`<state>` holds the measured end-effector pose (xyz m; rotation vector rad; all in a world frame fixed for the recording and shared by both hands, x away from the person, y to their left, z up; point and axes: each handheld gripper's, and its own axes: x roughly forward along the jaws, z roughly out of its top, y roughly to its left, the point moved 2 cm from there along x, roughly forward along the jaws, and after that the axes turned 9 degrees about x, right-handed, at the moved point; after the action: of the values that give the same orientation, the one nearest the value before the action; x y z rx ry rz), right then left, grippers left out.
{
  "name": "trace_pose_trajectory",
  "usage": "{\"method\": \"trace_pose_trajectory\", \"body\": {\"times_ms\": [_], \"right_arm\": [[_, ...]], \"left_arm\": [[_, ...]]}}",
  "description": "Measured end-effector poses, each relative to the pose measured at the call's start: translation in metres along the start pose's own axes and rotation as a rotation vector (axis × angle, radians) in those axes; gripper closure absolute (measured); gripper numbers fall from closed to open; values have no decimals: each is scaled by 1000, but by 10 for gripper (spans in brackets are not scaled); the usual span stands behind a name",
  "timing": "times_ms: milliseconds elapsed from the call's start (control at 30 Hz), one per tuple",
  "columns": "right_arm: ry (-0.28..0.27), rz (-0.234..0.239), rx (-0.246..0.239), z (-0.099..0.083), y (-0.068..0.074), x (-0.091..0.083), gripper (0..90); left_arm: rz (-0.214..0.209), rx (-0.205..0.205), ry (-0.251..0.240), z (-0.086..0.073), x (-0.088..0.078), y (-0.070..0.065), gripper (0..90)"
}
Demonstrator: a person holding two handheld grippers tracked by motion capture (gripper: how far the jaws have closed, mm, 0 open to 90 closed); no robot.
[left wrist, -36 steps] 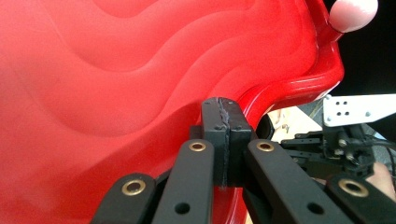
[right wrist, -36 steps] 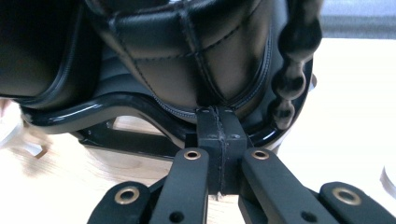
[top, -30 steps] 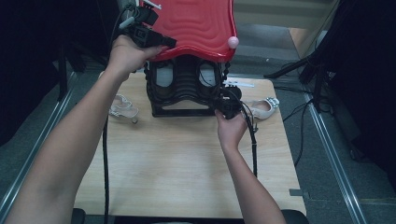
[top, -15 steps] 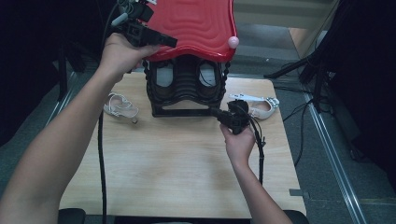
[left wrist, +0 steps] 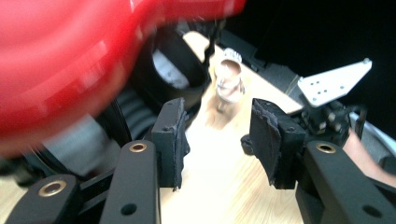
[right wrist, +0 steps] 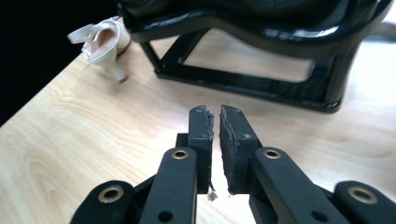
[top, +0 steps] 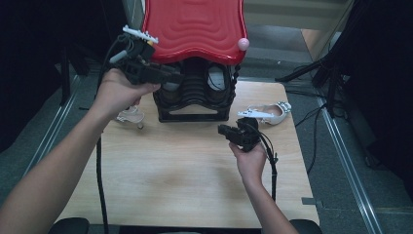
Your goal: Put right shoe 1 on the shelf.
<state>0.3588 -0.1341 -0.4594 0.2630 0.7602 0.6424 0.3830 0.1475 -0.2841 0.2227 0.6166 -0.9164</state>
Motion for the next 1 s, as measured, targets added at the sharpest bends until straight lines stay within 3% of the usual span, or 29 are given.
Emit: {"method": "trace_pose_trajectory", "body": {"times_ms": [267,467,667,1000], "right_arm": [[33,-32,21,-24,-5,7,773],[104,4,44,-36,-11,11,677],[98,33,42,-37,-14,9,526],[116,52,20,-36,-20,5,609]], "left_arm": [[-29,-44,5,-44,13,2,563],[-25,-90,20,-76,22,6,560],[-1,-107,46,-100,28,9,559],[-19,-169,66,-138,41,10,550]]}}
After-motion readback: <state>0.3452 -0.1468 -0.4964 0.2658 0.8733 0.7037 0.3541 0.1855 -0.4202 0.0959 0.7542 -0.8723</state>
